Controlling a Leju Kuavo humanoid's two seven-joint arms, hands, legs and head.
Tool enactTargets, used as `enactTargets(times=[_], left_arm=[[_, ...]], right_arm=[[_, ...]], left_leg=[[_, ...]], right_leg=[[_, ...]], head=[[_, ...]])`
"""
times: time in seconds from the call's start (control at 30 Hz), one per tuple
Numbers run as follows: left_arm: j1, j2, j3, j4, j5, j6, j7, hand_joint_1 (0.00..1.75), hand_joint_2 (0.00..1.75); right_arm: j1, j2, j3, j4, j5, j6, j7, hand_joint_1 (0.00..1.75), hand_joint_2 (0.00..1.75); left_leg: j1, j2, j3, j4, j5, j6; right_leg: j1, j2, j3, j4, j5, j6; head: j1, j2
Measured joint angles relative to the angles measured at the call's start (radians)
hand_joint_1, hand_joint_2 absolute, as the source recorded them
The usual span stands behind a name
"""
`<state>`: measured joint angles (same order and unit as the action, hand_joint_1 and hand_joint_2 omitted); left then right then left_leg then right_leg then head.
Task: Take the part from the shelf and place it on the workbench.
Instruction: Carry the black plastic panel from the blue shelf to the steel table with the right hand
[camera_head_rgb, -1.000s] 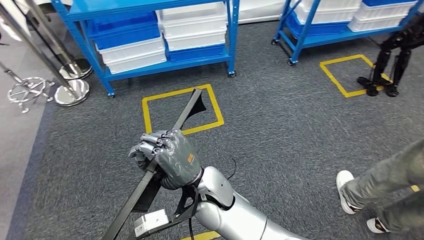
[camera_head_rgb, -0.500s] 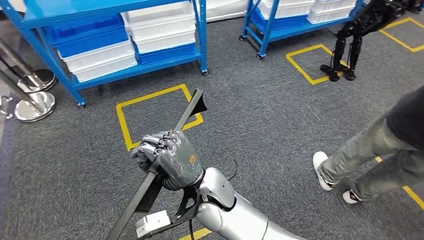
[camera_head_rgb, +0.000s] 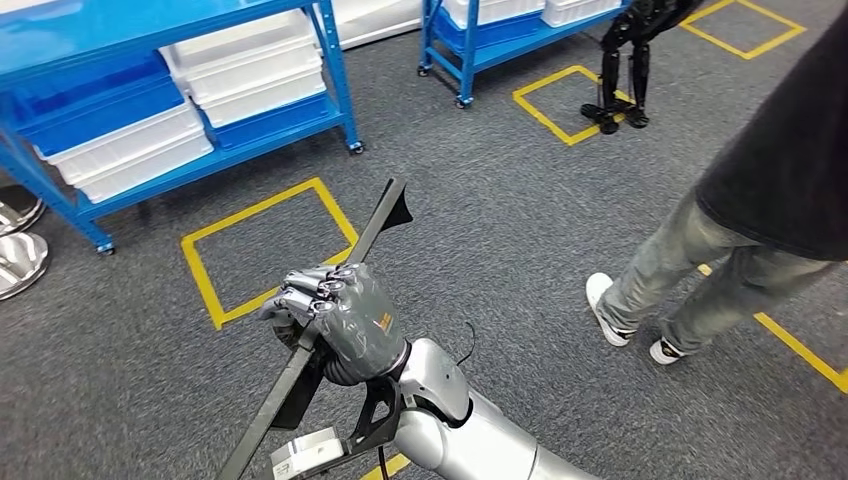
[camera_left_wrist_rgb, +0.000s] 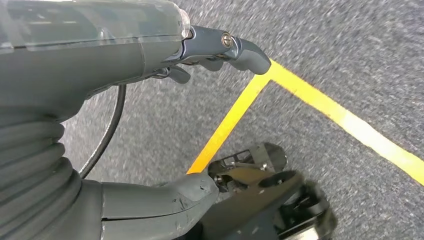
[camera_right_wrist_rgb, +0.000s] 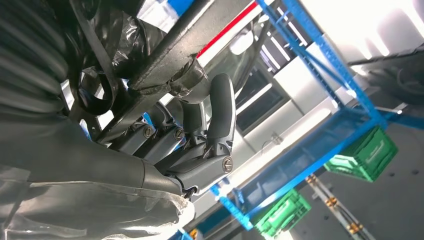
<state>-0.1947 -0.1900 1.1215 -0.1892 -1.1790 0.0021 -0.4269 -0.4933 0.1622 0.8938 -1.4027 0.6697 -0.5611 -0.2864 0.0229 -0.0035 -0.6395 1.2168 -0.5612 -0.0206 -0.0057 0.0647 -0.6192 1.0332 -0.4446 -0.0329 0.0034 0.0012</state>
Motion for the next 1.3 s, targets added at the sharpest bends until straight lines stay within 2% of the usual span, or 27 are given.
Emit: enactTargets(times=[0.07,0.13,0.2,0.23,0.27,0.33,0.37,0.4,0.43,0.47,0.5,0.57,0.63,0.7,0.73,0.77,0.8,0.87,0.9,0.93,0.97,1.0,1.07,1.13,1.17,1.23,1.3], left_arm=[[0.0,0.0,0.0,0.0,0.002,0.002,0.0,0.0,1.75],[0.0,0.0,0.0,0.0,0.003,0.004,0.001,0.0,1.75],[0.001,-0.001,0.0,0.0,0.005,0.007,0.003,0.0,1.75],[0.001,-0.002,0.0,0.0,0.005,0.009,0.004,0.0,1.75],[0.001,-0.003,0.0,0.0,0.006,0.011,0.004,0.0,1.75],[0.002,-0.004,0.0,0.0,0.006,0.013,0.004,0.0,1.75],[0.004,-0.004,0.0,0.0,0.006,0.013,0.004,0.0,1.75],[0.007,-0.004,0.0,0.0,0.006,0.014,0.005,0.0,1.75],[0.008,-0.004,0.0,0.0,0.006,0.014,0.005,0.0,1.75],[0.008,-0.005,0.0,0.0,0.006,0.015,0.005,0.0,1.75],[0.008,-0.006,-0.001,0.0,0.006,0.015,0.005,0.0,1.75],[0.006,-0.01,-0.001,0.0,0.006,0.016,0.005,0.0,1.75],[0.007,-0.011,-0.001,0.0,0.008,0.018,0.005,0.0,1.75],[0.006,-0.013,-0.001,0.0,0.011,0.019,0.005,0.0,1.75],[0.006,-0.014,-0.001,0.0,0.013,0.02,0.004,0.0,1.75],[0.006,-0.015,-0.001,0.0,0.015,0.02,0.004,0.0,1.75],[0.007,-0.015,-0.001,0.0,0.017,0.021,0.003,0.0,1.75],[0.013,-0.015,-0.001,0.0,0.019,0.022,0.002,0.0,1.75],[0.017,-0.015,-0.001,0.0,0.019,0.022,0.002,0.0,1.75],[0.02,-0.015,-0.001,0.0,0.019,0.022,0.002,0.0,1.75],[0.021,-0.015,-0.001,0.0,0.019,0.022,0.002,0.0,1.75],[0.022,-0.015,-0.001,0.0,0.019,0.022,0.002,0.0,1.75],[0.021,-0.015,-0.001,0.0,0.02,0.022,0.002,0.0,1.75],[0.022,-0.015,0.0,0.0,0.022,0.023,0.0,0.0,1.75],[0.022,-0.015,0.0,0.0,0.023,0.025,-0.001,0.0,1.75],[0.023,-0.015,0.0,0.0,0.025,0.028,-0.003,0.0,1.75],[0.023,-0.016,0.0,0.0,0.025,0.03,-0.005,0.0,1.75]], right_arm=[[0.004,0.0,0.0,-0.009,-0.001,-0.002,-0.004,1.75,1.75],[0.01,0.001,0.0,-0.017,-0.004,-0.007,-0.01,1.75,1.75],[0.02,0.001,0.0,-0.025,-0.011,-0.012,-0.016,1.75,1.75],[0.024,0.0,0.0,-0.029,-0.015,-0.014,-0.019,1.75,1.75],[0.027,-0.001,0.0,-0.034,-0.018,-0.016,-0.021,1.75,1.75],[0.032,-0.003,0.0,-0.041,-0.021,-0.019,-0.026,1.75,1.75],[0.034,-0.004,0.0,-0.043,-0.022,-0.02,-0.028,1.75,1.75],[0.038,-0.005,0.0,-0.043,-0.023,-0.02,-0.029,1.75,1.75],[0.043,-0.007,0.0,-0.044,-0.023,-0.021,-0.03,1.75,1.75],[0.047,-0.009,0.0,-0.045,-0.024,-0.022,-0.031,1.75,1.75],[0.05,-0.011,0.0,-0.048,-0.025,-0.023,-0.031,1.75,1.75],[0.053,-0.014,0.0,-0.057,-0.026,-0.027,-0.033,1.75,1.75],[0.054,-0.015,0.0,-0.066,-0.028,-0.031,-0.034,1.75,1.75],[0.059,-0.019,0.0,-0.071,-0.029,-0.034,-0.034,1.75,1.75],[0.063,-0.021,0.0,-0.074,-0.03,-0.036,-0.034,1.75,1.75],[0.066,-0.023,0.0,-0.078,-0.03,-0.038,-0.035,1.75,1.75],[0.069,-0.025,0.0,-0.081,-0.03,-0.041,-0.037,1.75,1.75],[0.074,-0.027,0.0,-0.084,-0.031,-0.046,-0.039,1.75,1.75],[0.078,-0.029,0.0,-0.084,-0.031,-0.047,-0.039,1.75,1.75],[0.081,-0.031,0.0,-0.084,-0.031,-0.047,-0.04,1.75,1.75],[0.084,-0.033,0.0,-0.084,-0.031,-0.047,-0.04,1.75,1.75],[0.086,-0.035,0.0,-0.084,-0.031,-0.047,-0.04,1.75,1.75],[0.088,-0.036,0.0,-0.086,-0.031,-0.049,-0.041,1.75,1.75],[0.09,-0.039,0.0,-0.091,-0.029,-0.053,-0.043,1.75,1.75],[0.092,-0.042,0.0,-0.094,-0.029,-0.056,-0.045,1.75,1.75],[0.1,-0.05,-0.002,-0.103,-0.026,-0.063,-0.049,1.75,1.75],[0.107,-0.06,-0.006,-0.114,-0.021,-0.071,-0.051,1.75,1.75]], left_leg=[[0.003,-0.043,0.059,-0.128,0.054,0.005],[0.004,-0.074,0.084,-0.186,0.064,0.011],[0.004,-0.06,0.085,-0.193,0.067,0.02],[0.006,-0.048,0.086,-0.199,0.071,0.026],[0.007,-0.035,0.088,-0.204,0.076,0.034],[0.003,-0.006,0.091,-0.211,0.079,0.045],[0.0,0.009,0.091,-0.21,0.079,0.048],[-0.002,0.024,0.091,-0.21,0.078,0.05],[-0.003,0.038,0.091,-0.209,0.076,0.05],[-0.003,0.051,0.091,-0.209,0.075,0.05],[-0.004,0.062,0.092,-0.208,0.073,0.048],[-0.006,0.081,0.094,-0.204,0.067,0.042],[-0.01,0.097,0.096,-0.201,0.062,0.032],[-0.012,0.114,0.101,-0.204,0.059,0.023],[-0.01,0.111,0.102,-0.201,0.053,0.018],[-0.008,0.095,0.098,-0.187,0.039,0.014],[-0.007,0.071,0.084,-0.152,0.015,0.011],[-0.005,0.024,0.027,-0.027,-0.049,0.006],[-0.004,0.015,-0.004,0.036,-0.071,0.005],[-0.004,0.011,-0.024,0.073,-0.074,0.003],[-0.004,0.01,-0.028,0.071,-0.057,0.003],[-0.002,0.006,-0.015,0.033,-0.023,0.003],[0.003,-0.033,0.037,-0.097,0.047,0.006],[0.006,-0.074,0.069,-0.175,0.069,0.011],[0.004,-0.08,0.072,-0.182,0.066,0.015],[0.004,-0.06,0.075,-0.19,0.072,0.027],[0.005,-0.034,0.08,-0.202,0.08,0.042]], right_leg=[[0.0,0.024,-0.004,0.006,0.0,0.006],[-0.002,0.044,-0.014,0.01,0.005,0.018],[-0.005,0.063,-0.023,0.008,0.012,0.033],[-0.003,0.056,-0.027,0.012,0.009,0.038],[-0.001,0.036,-0.037,0.033,-0.005,0.042],[0.001,-0.023,-0.083,0.129,-0.061,0.048],[0.0,-0.042,-0.113,0.194,-0.091,0.05],[-0.002,-0.052,-0.137,0.245,-0.109,0.051],[-0.003,-0.057,-0.147,0.267,-0.11,0.052],[-0.004,-0.061,-0.137,0.253,-0.094,0.052],[-0.005,-0.069,-0.109,0.204,-0.065,0.05],[0.002,-0.106,-0.036,0.072,-0.018,0.041],[0.014,-0.128,-0.003,0.007,-0.007,0.031],[0.016,-0.111,-0.004,0.002,-0.006,0.023],[0.014,-0.102,-0.002,-0.003,-0.004,0.019],[0.01,-0.092,0.0,-0.008,-0.001,0.014],[0.005,-0.082,0.002,-0.013,0.002,0.009],[0.003,-0.062,0.004,-0.014,0.004,0.003],[0.003,-0.049,0.003,-0.013,0.004,0.002],[0.003,-0.036,0.003,-0.012,0.004,0.001],[0.003,-0.022,0.003,-0.01,0.004,0.002],[0.002,-0.008,0.003,-0.007,0.003,0.002],[0.002,0.018,0.001,0.0,0.001,0.007],[0.001,0.04,-0.009,0.007,0.003,0.019],[-0.001,0.05,-0.014,0.007,0.006,0.027],[-0.004,0.064,-0.02,0.005,0.011,0.041],[-0.001,0.026,-0.039,0.042,-0.014,0.049]], head=[[0.0,0.0],[0.0,0.0],[0.0,0.0],[0.001,0.0],[0.001,0.0],[0.002,0.0],[0.003,0.0],[0.003,0.0],[0.003,0.0],[0.003,0.0],[0.003,0.0],[0.003,0.0],[0.003,0.0],[0.002,0.0],[0.002,0.0],[0.002,0.0],[0.002,0.0],[0.002,0.0],[0.002,0.0],[0.002,0.0],[0.002,0.0],[0.002,0.0],[0.002,0.0],[0.002,0.0],[0.002,0.0],[0.002,0.0],[0.004,0.0]])
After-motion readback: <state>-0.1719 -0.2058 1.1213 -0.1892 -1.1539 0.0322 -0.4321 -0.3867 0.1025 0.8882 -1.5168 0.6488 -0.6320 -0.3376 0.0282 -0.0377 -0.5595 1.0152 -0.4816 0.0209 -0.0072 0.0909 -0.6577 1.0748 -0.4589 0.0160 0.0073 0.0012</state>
